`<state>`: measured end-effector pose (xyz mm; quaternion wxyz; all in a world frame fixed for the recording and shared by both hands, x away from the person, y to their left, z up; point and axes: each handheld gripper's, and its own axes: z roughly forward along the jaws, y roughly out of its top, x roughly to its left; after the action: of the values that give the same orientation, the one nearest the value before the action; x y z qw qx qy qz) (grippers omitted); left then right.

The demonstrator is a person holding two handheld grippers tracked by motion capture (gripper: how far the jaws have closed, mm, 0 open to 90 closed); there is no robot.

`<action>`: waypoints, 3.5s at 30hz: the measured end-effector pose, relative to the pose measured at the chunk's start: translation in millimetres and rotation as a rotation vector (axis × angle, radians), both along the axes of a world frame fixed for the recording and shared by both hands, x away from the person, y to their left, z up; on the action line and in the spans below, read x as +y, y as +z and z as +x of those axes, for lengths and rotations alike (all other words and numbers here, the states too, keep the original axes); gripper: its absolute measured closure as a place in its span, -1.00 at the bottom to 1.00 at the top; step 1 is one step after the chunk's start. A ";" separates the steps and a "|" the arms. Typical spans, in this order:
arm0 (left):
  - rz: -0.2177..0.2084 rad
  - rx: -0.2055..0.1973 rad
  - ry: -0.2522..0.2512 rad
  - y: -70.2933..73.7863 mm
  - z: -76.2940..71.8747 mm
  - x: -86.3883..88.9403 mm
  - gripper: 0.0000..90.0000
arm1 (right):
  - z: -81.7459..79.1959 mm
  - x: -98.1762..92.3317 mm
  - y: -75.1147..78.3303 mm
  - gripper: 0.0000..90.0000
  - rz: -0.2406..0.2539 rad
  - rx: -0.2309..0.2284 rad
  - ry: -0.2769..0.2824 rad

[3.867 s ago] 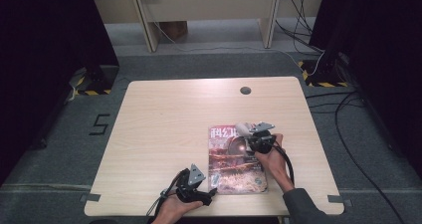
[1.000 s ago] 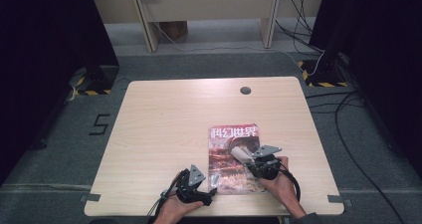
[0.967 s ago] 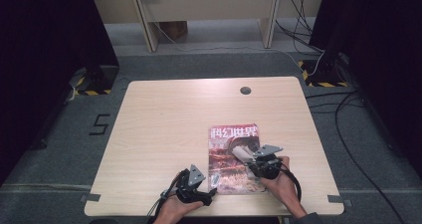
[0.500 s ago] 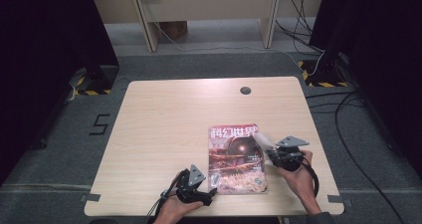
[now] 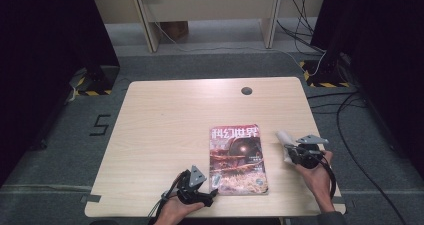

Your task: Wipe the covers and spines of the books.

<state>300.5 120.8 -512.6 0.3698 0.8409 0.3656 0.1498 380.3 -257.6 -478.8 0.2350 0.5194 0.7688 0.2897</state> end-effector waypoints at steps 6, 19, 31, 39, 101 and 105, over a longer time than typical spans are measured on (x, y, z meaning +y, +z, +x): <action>0.002 -0.002 0.000 0.0 -0.2 0.0 -0.65 | 3.0 -1.1 -8.8 0.46 -0.042 0.045 -0.013; -0.008 0.003 -0.001 -0.4 0.5 0.5 -0.65 | -1.2 1.2 8.1 0.12 0.038 -0.090 -0.041; -0.007 0.004 -0.001 -0.4 0.5 0.8 -0.65 | -9.0 54.9 5.9 0.04 0.084 -0.032 0.174; -0.005 0.001 -0.005 -0.4 1.0 0.7 -0.66 | -9.2 82.0 -9.5 0.02 0.071 0.048 0.232; -0.091 0.120 0.052 8.7 -1.2 29.0 -0.42 | 79.0 108.8 -16.2 -0.13 0.034 0.041 0.217; -0.087 0.114 0.050 8.2 0.8 29.9 -0.39 | 82.9 104.9 -21.9 -0.15 0.076 0.072 0.217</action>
<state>301.3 150.7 -504.4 0.3805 0.8218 0.4133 0.0948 463.2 -152.7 -500.7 0.1547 0.4517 0.8168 0.3238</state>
